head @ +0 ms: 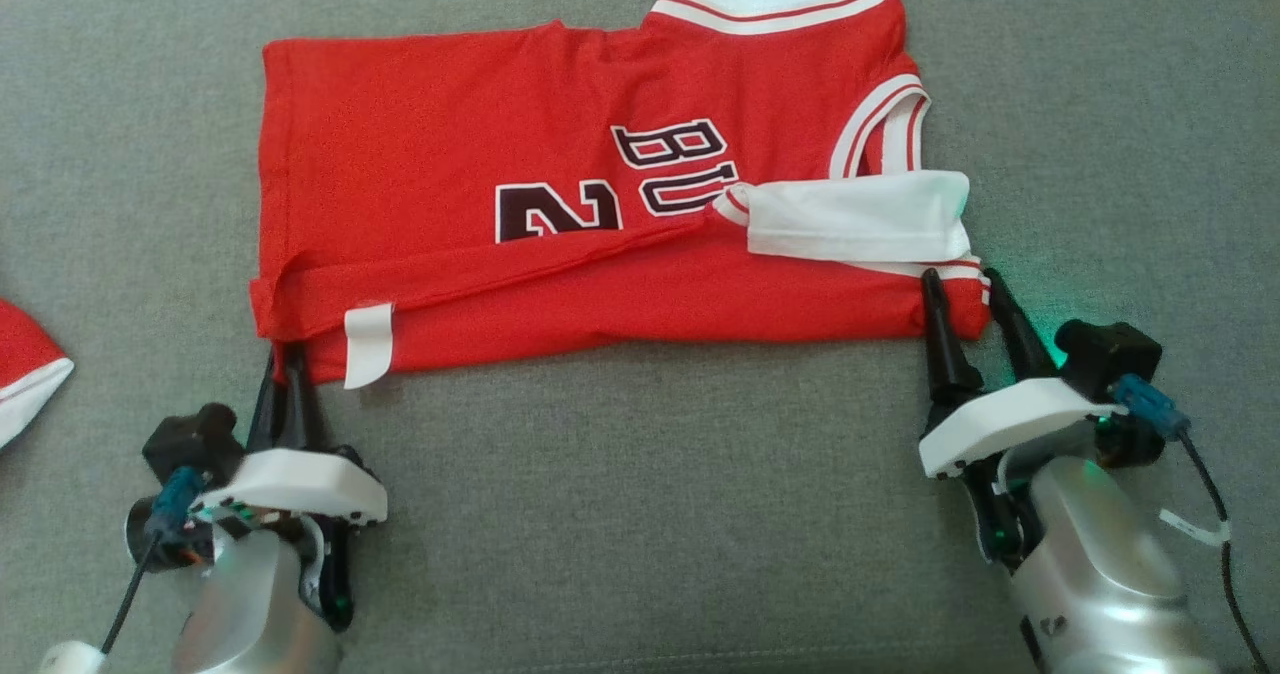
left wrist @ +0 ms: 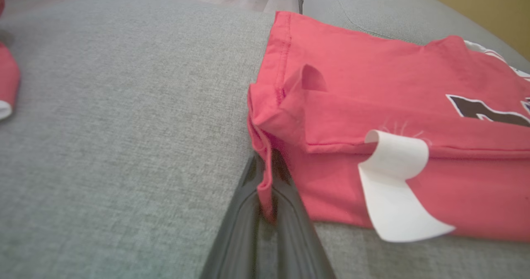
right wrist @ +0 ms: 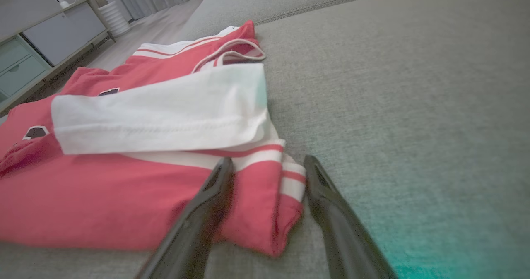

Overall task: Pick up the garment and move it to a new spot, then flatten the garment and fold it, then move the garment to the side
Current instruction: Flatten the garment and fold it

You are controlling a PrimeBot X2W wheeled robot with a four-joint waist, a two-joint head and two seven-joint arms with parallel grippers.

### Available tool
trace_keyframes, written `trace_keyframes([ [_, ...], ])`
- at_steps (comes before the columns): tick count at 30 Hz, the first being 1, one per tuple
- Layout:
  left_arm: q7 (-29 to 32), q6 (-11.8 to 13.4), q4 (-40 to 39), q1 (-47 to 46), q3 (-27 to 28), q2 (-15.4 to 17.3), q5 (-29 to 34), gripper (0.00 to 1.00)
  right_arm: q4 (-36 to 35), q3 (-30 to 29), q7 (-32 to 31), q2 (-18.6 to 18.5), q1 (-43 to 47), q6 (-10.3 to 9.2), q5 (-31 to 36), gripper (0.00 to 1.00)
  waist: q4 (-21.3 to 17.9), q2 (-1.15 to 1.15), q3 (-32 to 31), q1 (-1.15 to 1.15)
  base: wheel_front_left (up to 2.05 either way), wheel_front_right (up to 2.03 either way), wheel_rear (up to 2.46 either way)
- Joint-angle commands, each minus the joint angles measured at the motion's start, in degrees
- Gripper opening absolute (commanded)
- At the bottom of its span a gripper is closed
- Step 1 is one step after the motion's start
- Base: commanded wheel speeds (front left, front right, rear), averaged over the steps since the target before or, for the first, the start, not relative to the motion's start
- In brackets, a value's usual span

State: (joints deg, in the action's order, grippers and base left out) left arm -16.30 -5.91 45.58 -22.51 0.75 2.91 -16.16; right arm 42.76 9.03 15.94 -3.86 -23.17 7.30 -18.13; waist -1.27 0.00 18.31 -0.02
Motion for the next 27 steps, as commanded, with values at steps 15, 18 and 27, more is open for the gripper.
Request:
trace_keyframes([
  [15,1.3,-1.2,-8.1,3.7,3.5,0.0,-1.1,0.00,-3.3,1.6,-0.9,1.0,1.1,0.19,-7.3,0.00,0.7,0.00,-10.4,0.02,0.00,0.00,0.00],
  [18,1.3,-1.3,-9.5,4.3,5.3,0.0,-0.6,0.00,-2.9,1.5,-0.9,1.0,0.2,0.19,-9.6,0.00,0.7,0.00,-13.5,0.02,0.00,0.00,0.00],
  [27,1.3,-1.5,-5.7,10.9,6.0,0.0,-0.7,0.00,0.7,4.6,-1.6,-1.2,3.7,0.19,-14.6,0.00,0.7,0.00,-19.1,0.02,0.00,0.00,0.00],
])
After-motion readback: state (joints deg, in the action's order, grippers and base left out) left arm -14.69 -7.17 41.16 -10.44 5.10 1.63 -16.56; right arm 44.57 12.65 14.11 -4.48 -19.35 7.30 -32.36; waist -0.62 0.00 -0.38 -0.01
